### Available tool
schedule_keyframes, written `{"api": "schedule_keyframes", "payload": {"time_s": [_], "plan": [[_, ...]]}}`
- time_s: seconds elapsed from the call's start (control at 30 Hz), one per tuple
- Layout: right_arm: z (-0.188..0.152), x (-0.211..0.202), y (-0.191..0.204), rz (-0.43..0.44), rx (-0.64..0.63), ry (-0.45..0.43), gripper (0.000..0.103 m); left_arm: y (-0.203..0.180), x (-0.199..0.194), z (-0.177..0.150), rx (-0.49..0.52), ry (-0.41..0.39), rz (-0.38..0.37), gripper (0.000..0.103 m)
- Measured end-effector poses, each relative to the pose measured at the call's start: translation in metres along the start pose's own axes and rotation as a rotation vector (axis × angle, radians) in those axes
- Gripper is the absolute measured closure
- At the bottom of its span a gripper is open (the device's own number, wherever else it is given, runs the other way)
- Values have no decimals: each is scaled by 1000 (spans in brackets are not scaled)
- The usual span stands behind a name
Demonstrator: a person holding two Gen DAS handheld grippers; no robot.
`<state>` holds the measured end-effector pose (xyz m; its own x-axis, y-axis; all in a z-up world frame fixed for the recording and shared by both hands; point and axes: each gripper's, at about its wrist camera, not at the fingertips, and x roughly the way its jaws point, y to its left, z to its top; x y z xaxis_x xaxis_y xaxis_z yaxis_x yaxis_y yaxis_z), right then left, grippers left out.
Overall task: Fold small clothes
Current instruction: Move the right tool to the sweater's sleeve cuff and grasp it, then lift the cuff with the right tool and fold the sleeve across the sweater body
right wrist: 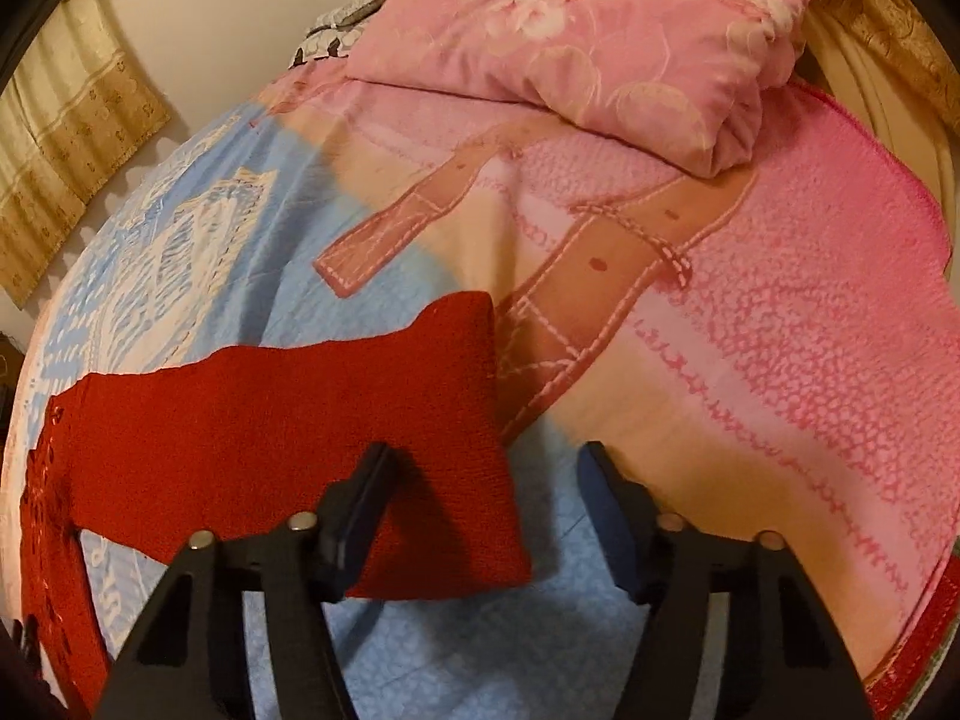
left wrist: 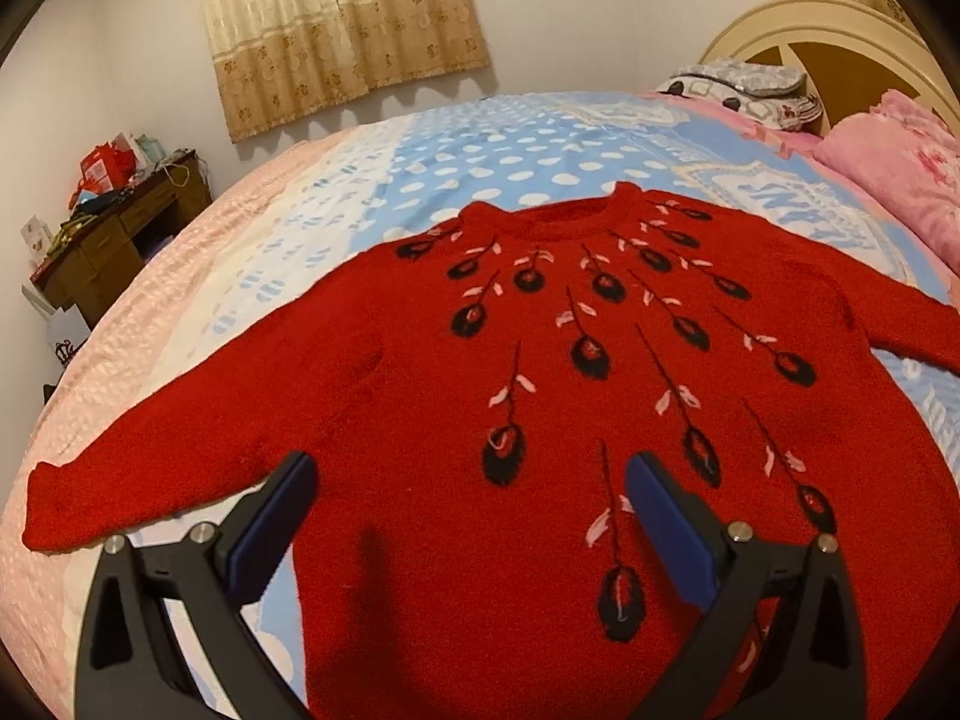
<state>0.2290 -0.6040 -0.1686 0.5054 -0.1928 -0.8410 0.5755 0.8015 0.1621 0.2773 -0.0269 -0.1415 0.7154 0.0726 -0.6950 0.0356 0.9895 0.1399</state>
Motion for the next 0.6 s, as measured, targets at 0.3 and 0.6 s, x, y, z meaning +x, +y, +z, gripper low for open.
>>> {"api": "schedule_keyframes", "payload": {"time_s": [0.3,0.6], "plan": [[3,-22,22,25,-79,-64,94,8,-5,-2,-17,-2,-22,0],[15,-69,74,48,-179,-179,95,22,-14,-2,-47,-15,-37,0]]}}
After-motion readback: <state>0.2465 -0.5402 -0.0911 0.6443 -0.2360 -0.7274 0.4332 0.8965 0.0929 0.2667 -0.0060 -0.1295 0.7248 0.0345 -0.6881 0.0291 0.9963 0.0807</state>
